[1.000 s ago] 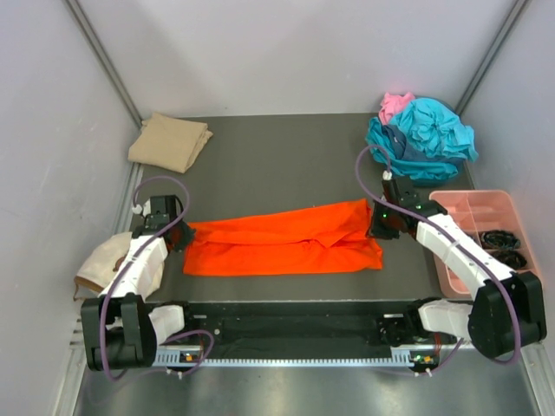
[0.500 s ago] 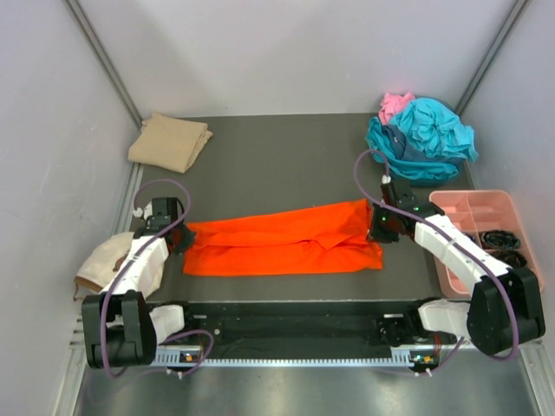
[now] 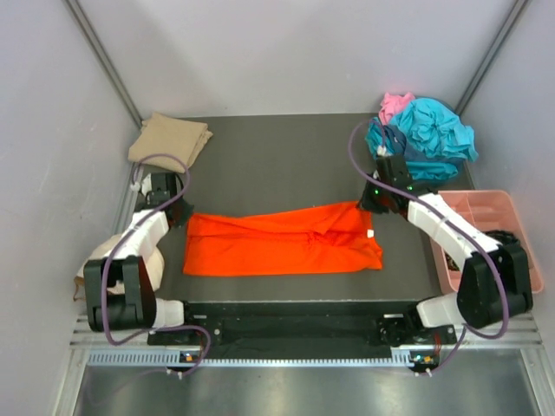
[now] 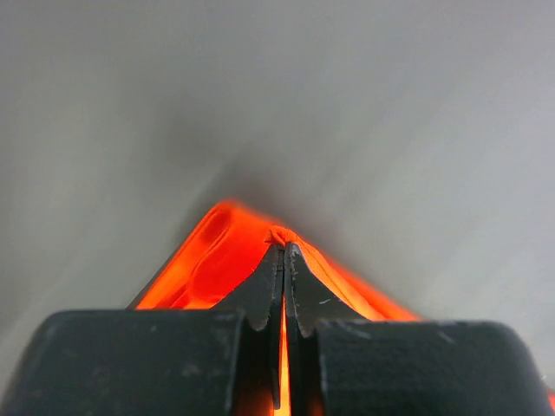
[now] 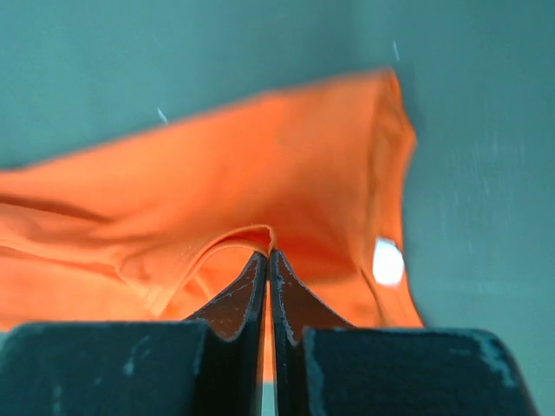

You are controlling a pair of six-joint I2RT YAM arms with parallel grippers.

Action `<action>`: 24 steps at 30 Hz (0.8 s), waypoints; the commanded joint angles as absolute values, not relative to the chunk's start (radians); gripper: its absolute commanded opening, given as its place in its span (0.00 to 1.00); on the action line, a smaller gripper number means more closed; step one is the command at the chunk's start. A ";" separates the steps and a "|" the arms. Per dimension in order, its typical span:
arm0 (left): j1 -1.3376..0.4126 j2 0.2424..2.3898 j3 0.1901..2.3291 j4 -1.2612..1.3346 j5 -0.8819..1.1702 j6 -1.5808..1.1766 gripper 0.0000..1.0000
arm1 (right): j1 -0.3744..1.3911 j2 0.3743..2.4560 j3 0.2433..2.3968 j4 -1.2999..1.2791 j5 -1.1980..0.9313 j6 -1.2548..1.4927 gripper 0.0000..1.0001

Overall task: Fold and stack the t-shirts
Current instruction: Fold the other side of the tshirt into a rectangle

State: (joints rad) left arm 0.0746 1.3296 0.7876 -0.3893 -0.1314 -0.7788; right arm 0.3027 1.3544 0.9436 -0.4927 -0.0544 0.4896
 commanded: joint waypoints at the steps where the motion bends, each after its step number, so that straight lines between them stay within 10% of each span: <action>1: 0.080 1.422 0.899 -0.267 -0.146 -0.785 0.00 | 0.295 1.448 1.089 -0.335 -0.074 0.465 0.00; 24: 0.080 1.795 1.149 -0.100 -0.061 -0.773 0.00 | 0.252 1.785 1.396 -0.238 -0.037 0.471 0.00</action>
State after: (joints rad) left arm 0.0753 1.7794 1.1007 -0.1650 -0.0818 -0.7795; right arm 0.2722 1.7599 1.3266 -0.2798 -0.0532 0.4789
